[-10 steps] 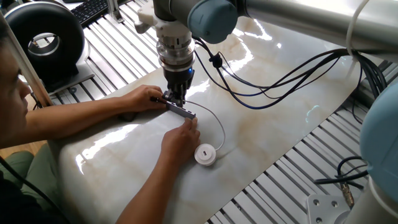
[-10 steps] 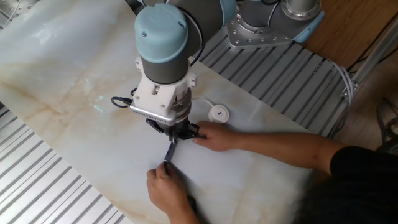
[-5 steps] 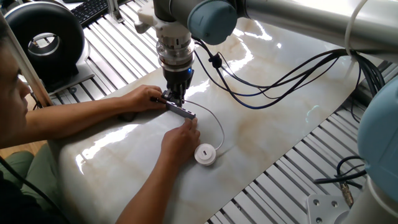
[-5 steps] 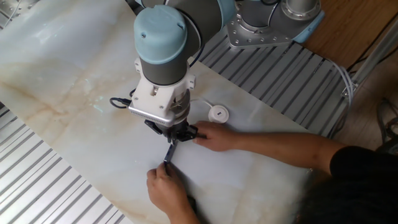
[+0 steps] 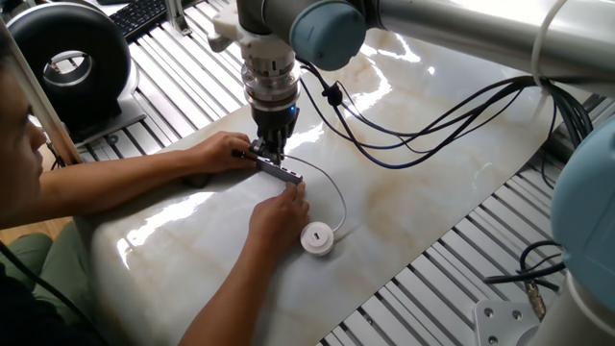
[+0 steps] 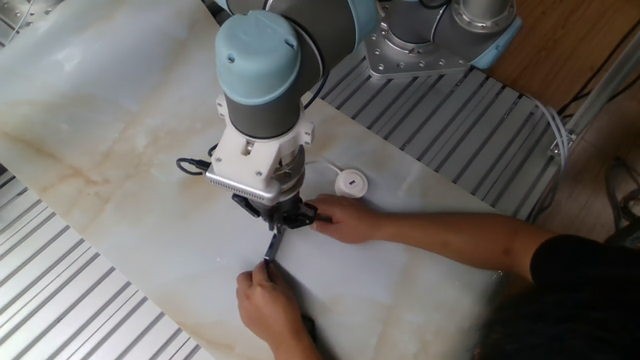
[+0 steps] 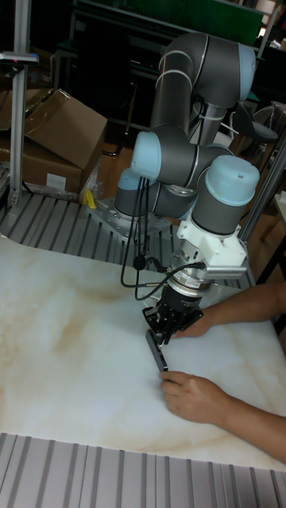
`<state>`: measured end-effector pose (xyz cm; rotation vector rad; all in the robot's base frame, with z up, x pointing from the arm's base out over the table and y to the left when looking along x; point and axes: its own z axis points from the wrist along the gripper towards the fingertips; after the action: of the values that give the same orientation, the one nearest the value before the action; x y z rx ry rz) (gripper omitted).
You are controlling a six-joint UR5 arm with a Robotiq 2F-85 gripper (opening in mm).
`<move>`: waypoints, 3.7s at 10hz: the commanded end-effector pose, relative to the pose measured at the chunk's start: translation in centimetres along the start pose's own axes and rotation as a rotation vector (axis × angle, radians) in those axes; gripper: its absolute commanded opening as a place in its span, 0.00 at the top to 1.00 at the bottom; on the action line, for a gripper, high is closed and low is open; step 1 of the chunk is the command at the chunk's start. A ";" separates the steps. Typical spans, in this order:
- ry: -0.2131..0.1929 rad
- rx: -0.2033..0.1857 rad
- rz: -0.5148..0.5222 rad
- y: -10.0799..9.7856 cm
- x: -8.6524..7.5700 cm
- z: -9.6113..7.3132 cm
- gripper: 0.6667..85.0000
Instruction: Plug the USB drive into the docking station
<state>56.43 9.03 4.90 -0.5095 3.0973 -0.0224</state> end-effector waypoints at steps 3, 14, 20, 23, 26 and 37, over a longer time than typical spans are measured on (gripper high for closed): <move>-0.003 -0.009 0.006 0.1 -0.1 0.0 0.99; 0.009 -0.027 0.029 0.4 0.4 -0.9 0.99; -0.017 -0.029 0.046 0.5 -0.5 -0.4 0.99; -0.022 -0.023 0.048 0.2 -0.7 -0.3 0.99; -0.022 -0.023 0.048 0.2 -0.7 -0.2 0.99; -0.024 -0.014 0.040 0.2 -0.6 -0.1 0.99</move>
<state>56.92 9.24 4.86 -0.4482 3.0879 -0.0105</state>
